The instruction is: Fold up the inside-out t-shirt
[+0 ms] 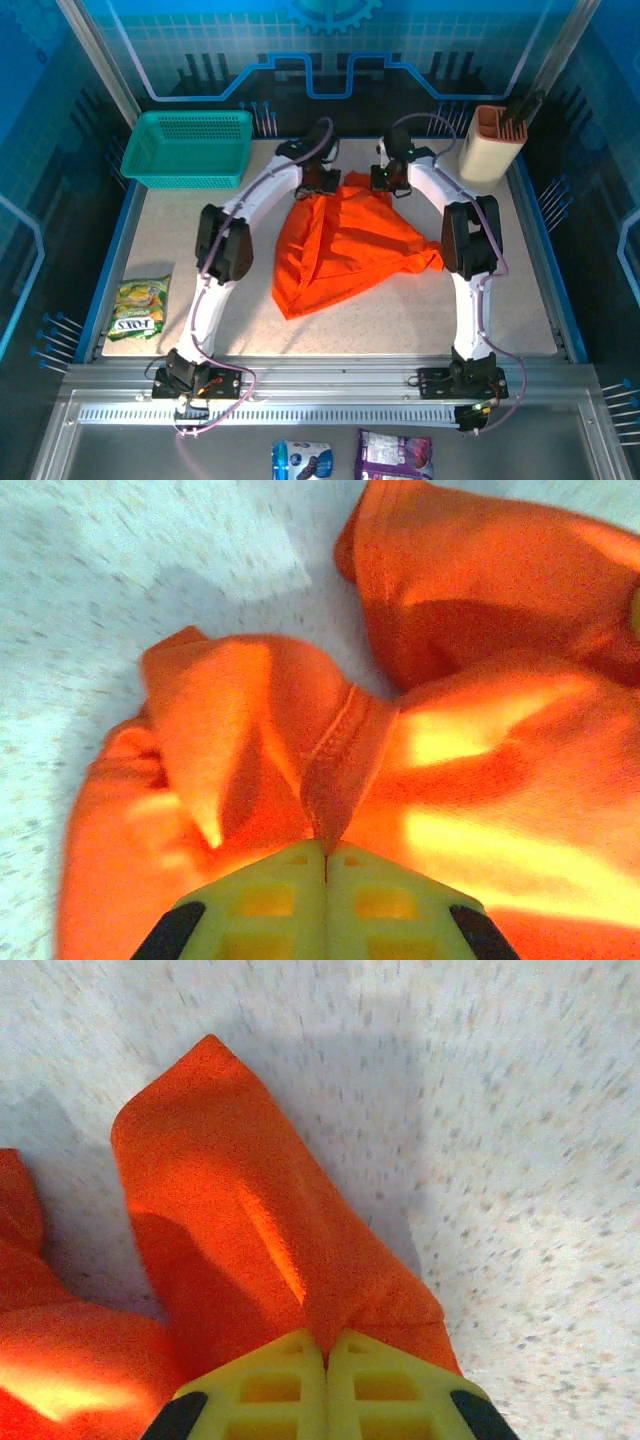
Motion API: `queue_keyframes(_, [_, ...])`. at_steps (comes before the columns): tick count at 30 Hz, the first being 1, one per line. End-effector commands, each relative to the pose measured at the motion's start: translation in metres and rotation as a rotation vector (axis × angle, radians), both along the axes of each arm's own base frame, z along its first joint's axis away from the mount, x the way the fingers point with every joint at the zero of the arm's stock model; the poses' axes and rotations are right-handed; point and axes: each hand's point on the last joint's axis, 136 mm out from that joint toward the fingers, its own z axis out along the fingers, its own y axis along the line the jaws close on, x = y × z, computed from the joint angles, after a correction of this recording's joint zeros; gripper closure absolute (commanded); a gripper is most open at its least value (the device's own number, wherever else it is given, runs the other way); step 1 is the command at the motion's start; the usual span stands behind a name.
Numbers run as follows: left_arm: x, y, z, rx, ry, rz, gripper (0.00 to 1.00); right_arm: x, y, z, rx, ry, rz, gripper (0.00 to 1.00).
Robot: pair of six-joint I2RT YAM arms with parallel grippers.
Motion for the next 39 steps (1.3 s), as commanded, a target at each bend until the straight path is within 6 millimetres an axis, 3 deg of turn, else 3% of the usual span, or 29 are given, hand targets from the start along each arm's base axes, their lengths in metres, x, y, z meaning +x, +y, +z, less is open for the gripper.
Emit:
queue_keyframes(1, [0.003,0.025,0.093,-0.207,-0.120,0.069,1.00,0.010,-0.017,0.113,0.011,-0.205,-0.020,1.00])
queue_keyframes(6, [0.000,0.083,0.171,-0.437,-0.218,0.180,1.00,0.006,-0.046,0.221,0.044,-0.407,-0.062,1.00])
queue_keyframes(10, [-0.011,0.131,0.224,-0.558,-0.311,0.256,1.00,-0.017,-0.069,0.292,0.054,-0.543,-0.099,1.00])
queue_keyframes(13, [-0.026,0.168,0.247,-0.627,-0.366,0.322,1.00,-0.043,-0.082,0.328,0.046,-0.629,-0.121,1.00])
queue_keyframes(16, [-0.046,0.195,0.251,-0.684,-0.387,0.376,1.00,-0.074,-0.089,0.340,0.047,-0.672,-0.129,1.00])
queue_keyframes(17, [-0.053,0.201,0.248,-0.688,-0.389,0.389,1.00,-0.084,-0.089,0.335,0.049,-0.667,-0.130,1.00])
queue_keyframes(20, [-0.080,0.206,0.208,-0.669,-0.329,0.429,1.00,-0.114,-0.090,0.295,0.054,-0.608,-0.134,1.00])
queue_keyframes(23, [-0.110,0.204,0.140,-0.653,-0.205,0.477,1.00,-0.142,-0.087,0.227,0.046,-0.465,-0.128,1.00])
queue_keyframes(26, [-0.145,0.197,0.054,-0.655,-0.033,0.542,1.00,-0.170,-0.083,0.153,0.056,-0.297,-0.132,1.00])
queue_keyframes(27, [-0.157,0.196,0.030,-0.641,0.017,0.567,0.93,-0.180,-0.080,0.127,0.062,-0.232,-0.130,0.99])
queue_keyframes(29, [-0.181,0.193,-0.012,-0.623,0.109,0.599,0.72,-0.198,-0.074,0.084,0.064,-0.101,-0.115,0.76])
queue_keyframes(30, [-0.188,0.192,-0.023,-0.610,0.130,0.603,0.65,-0.205,-0.071,0.069,0.051,-0.045,-0.107,0.65])
queue_keyframes(31, [-0.195,0.191,-0.033,-0.581,0.145,0.600,0.62,-0.210,-0.069,0.059,0.026,-0.014,-0.102,0.60])
queue_keyframes(35, [-0.198,0.178,-0.041,-0.432,0.150,0.515,0.60,-0.214,-0.057,0.051,-0.061,-0.010,-0.066,0.55])
queue_keyframes(39, [-0.185,0.144,-0.039,-0.265,0.149,0.355,0.58,-0.208,-0.052,0.042,-0.108,0.014,-0.048,0.51])
